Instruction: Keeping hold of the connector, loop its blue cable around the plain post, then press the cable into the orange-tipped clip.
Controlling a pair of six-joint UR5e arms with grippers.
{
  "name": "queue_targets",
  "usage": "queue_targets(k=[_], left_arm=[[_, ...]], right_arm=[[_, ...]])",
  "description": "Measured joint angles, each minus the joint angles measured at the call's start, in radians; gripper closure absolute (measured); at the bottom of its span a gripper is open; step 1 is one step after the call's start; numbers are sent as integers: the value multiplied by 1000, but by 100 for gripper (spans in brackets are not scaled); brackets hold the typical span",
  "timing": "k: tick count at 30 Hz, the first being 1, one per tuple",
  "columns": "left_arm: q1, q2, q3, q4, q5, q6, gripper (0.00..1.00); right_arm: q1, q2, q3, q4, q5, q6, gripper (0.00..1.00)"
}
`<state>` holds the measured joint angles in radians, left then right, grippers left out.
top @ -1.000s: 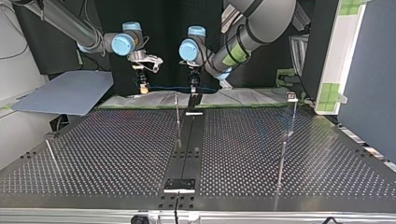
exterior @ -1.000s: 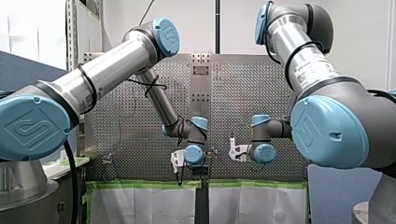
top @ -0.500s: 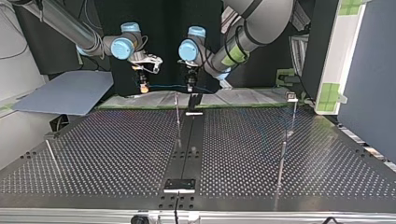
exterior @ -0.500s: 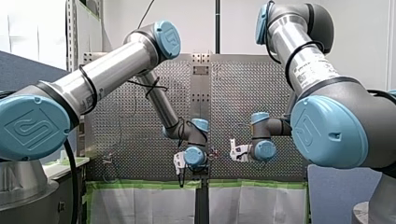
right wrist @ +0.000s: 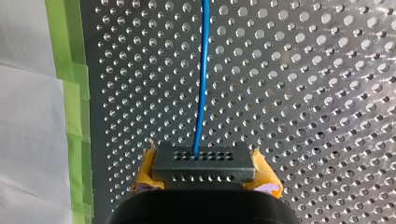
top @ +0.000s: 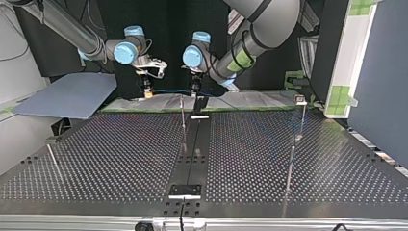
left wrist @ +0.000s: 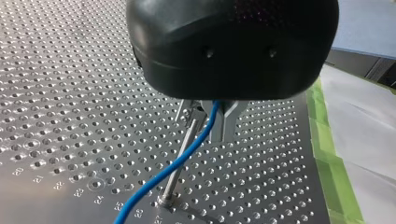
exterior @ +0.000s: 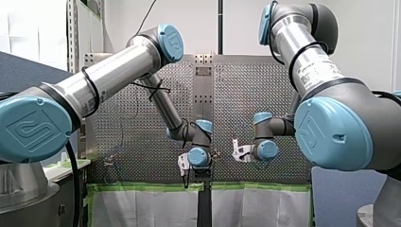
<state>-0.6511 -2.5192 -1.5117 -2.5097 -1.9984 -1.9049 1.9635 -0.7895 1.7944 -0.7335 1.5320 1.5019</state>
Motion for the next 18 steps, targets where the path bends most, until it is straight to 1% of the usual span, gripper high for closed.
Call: queue_targets(k=[8,13,18], left_arm=[[11,-4,19,-6,14,-1,100],[20,-28,50,-32,18,-3,100],[31,-36,74,-35,29,-15,100]], right_arm=[[-3,0,-5,1,3,0,100],[-4,0,-11,7,7,0,100],[-6,0,-15,9,10,-1,100]])
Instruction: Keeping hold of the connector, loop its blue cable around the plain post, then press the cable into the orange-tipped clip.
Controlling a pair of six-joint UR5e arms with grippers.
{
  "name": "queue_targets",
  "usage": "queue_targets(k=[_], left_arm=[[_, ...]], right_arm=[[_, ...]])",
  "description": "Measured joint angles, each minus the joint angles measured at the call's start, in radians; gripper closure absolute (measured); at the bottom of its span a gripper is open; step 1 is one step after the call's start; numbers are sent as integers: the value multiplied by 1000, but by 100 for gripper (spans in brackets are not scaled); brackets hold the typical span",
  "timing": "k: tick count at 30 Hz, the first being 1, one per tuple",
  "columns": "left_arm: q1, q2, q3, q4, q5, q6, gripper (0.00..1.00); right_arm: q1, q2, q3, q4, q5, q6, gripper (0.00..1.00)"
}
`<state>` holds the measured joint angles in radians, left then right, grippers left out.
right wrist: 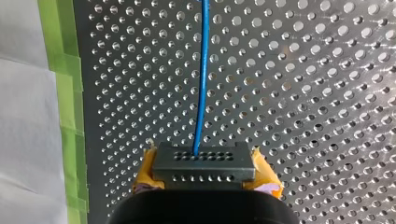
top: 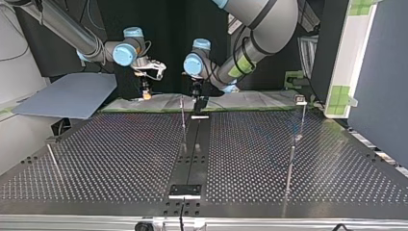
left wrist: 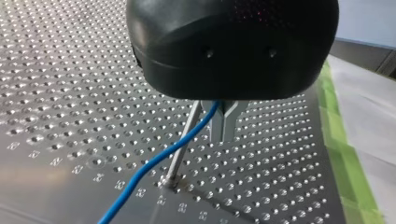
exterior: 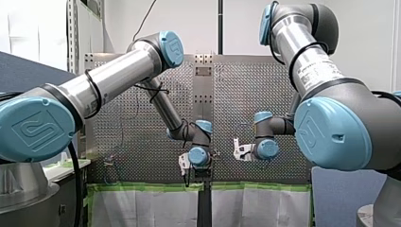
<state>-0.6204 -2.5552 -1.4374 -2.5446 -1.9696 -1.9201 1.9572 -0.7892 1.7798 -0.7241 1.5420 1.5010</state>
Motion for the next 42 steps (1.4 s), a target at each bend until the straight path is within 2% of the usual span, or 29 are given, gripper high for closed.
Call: queue_targets(k=[13,22,34,42], left_arm=[[32,-1,34,-9,35,-5,100],[47,-2,39,-9,77,-23,100],[68,-27,60,1,145,-111,100],[83,-69,86,14,175,-143,100]], right_arm=[[-6,1,-23,9,13,0,100],[-9,1,-25,-2,18,9,100],[-4,9,-25,-36,19,42,100],[-1,59,-49,-58,16,59,100]])
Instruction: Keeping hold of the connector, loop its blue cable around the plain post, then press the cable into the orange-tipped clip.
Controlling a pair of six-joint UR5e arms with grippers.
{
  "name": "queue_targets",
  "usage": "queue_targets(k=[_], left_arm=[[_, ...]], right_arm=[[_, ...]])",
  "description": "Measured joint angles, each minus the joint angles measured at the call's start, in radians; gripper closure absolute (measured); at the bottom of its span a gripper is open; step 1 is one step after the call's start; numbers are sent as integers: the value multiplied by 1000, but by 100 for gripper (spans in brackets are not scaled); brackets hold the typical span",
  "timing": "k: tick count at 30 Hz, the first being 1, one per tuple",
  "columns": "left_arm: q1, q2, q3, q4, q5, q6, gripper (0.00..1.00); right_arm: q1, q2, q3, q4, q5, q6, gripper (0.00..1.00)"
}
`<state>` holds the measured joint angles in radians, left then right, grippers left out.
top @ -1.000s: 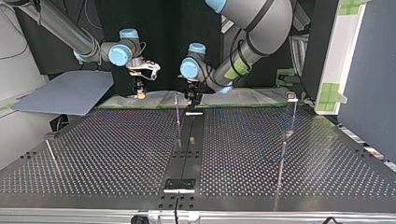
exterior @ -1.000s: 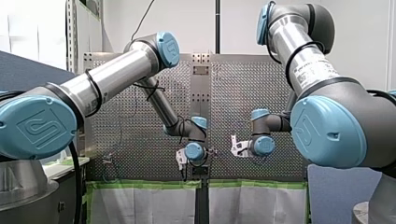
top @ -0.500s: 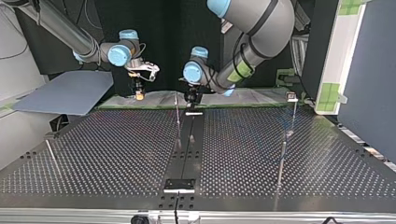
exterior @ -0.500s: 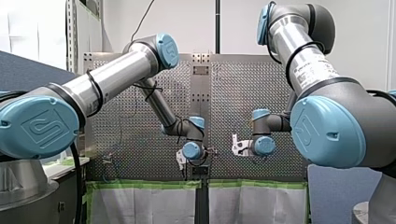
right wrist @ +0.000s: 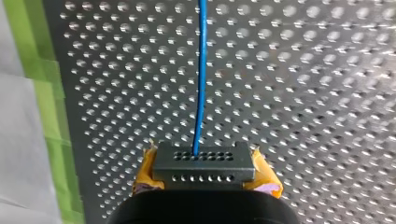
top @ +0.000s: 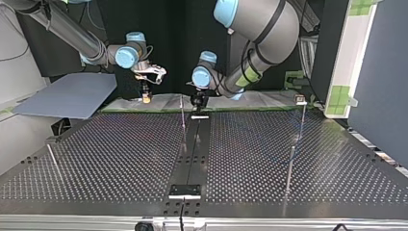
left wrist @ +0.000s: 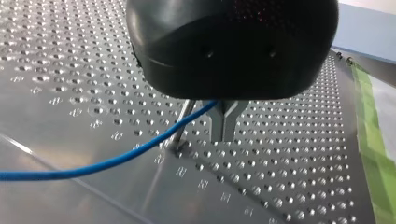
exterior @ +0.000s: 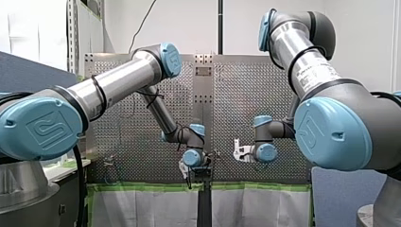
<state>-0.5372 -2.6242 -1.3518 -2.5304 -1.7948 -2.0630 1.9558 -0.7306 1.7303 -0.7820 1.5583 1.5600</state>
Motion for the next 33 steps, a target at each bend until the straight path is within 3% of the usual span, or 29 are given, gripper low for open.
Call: queue_targets(k=[5,17,30,32,33], left_arm=[[13,-2,14,-11,7,0,100],[39,-2,21,-13,13,1,100],[39,-2,45,-40,12,38,100],[38,-2,47,-41,10,45,91],[37,-1,48,-42,9,50,91]], right_arm=[[-4,25,-28,15,-1,5,100],[-19,29,-96,63,-1,11,100],[-27,29,-124,70,-4,9,100],[-28,29,-124,70,-4,8,100],[-28,29,-125,70,-4,7,100]])
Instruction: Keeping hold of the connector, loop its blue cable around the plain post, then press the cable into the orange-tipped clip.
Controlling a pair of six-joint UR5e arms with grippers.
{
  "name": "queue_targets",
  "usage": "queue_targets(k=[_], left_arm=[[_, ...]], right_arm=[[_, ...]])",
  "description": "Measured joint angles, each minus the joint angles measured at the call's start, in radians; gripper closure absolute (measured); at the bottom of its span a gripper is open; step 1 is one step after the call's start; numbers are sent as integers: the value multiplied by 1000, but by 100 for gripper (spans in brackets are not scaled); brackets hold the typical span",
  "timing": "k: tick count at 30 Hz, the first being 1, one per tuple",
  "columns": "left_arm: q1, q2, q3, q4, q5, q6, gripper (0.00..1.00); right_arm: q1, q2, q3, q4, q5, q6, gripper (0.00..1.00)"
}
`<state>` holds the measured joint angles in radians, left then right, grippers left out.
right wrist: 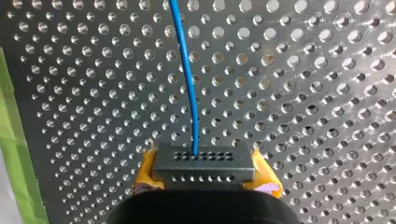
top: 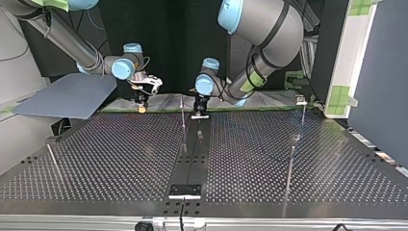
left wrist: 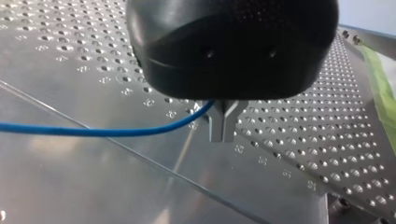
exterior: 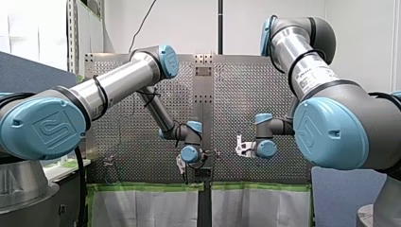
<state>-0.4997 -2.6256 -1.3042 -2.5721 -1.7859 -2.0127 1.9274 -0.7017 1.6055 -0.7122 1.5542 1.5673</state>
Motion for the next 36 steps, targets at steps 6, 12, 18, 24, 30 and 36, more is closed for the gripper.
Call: queue_targets(k=[6,12,18,24,30,36], left_arm=[[-3,0,1,-23,-42,51,69],[-3,0,2,-52,-72,107,69],[-2,2,3,-70,-68,159,25],[-9,3,3,-109,-64,214,0],[-27,28,-23,-117,-60,266,0],[-49,84,-79,-68,-55,325,0]], right_arm=[[-3,1,0,-2,-1,-1,100],[-4,1,-1,-3,-3,-1,100],[-4,1,0,-1,-3,-3,100],[-5,1,0,0,-3,-4,100],[-6,1,0,2,-5,-5,100],[-6,1,0,6,-6,-5,100]])
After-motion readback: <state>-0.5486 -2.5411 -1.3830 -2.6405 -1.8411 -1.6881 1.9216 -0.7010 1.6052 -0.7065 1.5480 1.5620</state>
